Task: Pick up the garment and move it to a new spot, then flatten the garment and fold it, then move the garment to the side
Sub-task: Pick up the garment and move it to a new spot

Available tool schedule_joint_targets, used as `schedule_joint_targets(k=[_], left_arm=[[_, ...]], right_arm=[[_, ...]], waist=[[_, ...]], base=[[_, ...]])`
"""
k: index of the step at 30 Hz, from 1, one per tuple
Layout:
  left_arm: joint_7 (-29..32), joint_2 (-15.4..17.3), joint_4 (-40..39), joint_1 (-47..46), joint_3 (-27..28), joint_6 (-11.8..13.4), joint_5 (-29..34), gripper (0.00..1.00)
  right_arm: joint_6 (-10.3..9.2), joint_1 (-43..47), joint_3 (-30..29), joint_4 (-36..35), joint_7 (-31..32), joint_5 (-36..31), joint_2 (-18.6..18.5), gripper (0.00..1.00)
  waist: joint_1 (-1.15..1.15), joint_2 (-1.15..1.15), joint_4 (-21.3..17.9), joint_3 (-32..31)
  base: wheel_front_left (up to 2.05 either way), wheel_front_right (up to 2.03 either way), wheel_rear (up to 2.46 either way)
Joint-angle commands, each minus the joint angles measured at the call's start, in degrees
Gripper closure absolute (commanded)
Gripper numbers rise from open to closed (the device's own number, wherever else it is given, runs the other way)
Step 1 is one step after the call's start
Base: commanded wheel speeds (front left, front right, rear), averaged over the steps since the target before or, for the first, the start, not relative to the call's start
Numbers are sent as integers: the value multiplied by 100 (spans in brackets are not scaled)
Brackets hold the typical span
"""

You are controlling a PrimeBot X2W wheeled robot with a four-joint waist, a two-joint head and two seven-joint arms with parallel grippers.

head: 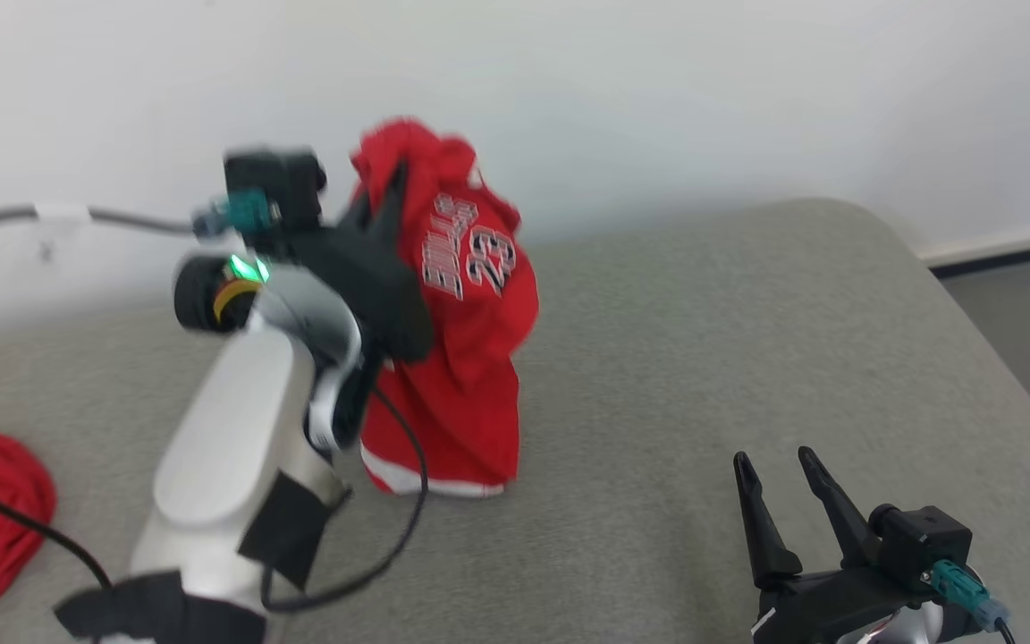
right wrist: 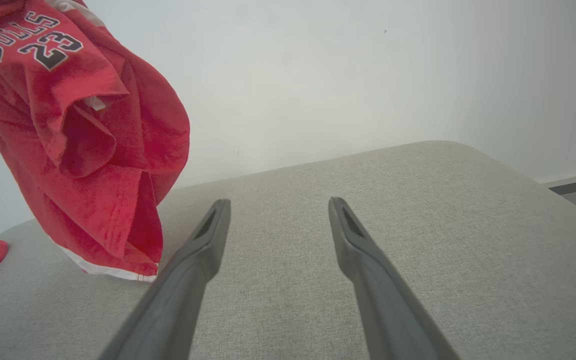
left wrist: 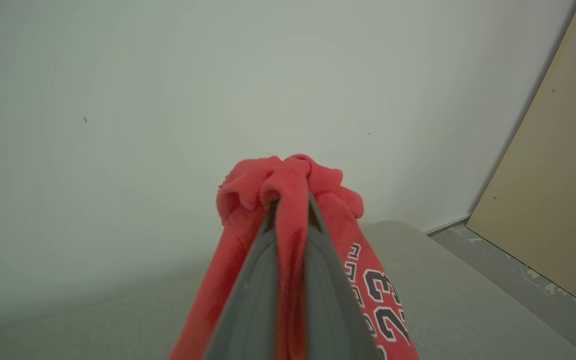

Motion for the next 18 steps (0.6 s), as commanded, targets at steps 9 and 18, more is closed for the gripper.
schedule_joint_targets(k=[9,18], left_arm=[[-569,-41,613,1354,-888,194,-681,100],[-719,-22,901,1863,-1349,-157,-1251,0]], right_arm=[[19,-121,177,75,-83,103,1,0],[19,-24,118,192,-148,124,1,0]], waist=[[1,1,-818,409],[1,1,-535,268]], base=[[0,0,0],[0,0,0]])
